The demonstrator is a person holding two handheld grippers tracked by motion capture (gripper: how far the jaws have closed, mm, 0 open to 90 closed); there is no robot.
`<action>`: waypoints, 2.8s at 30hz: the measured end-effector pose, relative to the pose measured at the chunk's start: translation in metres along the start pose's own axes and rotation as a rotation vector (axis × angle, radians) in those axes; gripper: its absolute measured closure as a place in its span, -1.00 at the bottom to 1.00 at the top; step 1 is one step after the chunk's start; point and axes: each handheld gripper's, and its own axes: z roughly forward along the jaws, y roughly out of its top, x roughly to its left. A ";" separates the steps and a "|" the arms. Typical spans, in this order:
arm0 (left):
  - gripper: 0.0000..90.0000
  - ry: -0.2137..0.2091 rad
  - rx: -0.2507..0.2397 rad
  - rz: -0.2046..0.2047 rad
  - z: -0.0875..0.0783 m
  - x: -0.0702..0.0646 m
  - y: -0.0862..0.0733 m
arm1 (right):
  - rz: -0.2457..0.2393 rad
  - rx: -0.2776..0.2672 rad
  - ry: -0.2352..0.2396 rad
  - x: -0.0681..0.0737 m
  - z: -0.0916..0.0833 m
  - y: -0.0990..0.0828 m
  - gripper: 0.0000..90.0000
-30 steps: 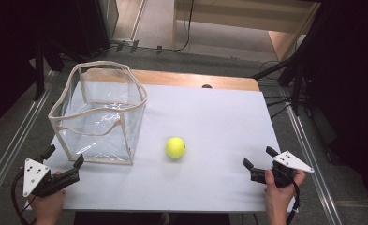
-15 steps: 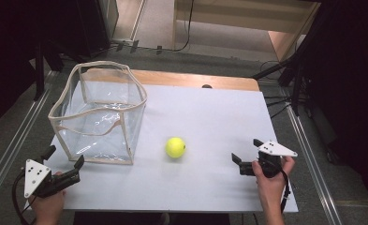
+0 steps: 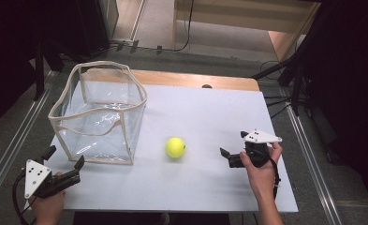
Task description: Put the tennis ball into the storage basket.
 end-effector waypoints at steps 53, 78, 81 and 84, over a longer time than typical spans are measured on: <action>-0.85 -0.003 0.004 0.011 -0.001 -0.001 0.000 | -0.238 0.340 0.224 0.063 0.085 0.073 -1.00; -0.85 -0.007 -0.001 0.005 0.000 0.000 0.000 | -0.314 0.471 0.305 0.089 0.117 0.088 -1.00; -0.85 -0.007 0.000 0.005 0.000 0.000 0.000 | -0.313 0.483 0.318 0.092 0.121 0.089 -1.00; -0.85 -0.007 -0.001 0.005 0.000 0.000 0.000 | -0.318 0.503 0.318 0.096 0.126 0.088 -1.00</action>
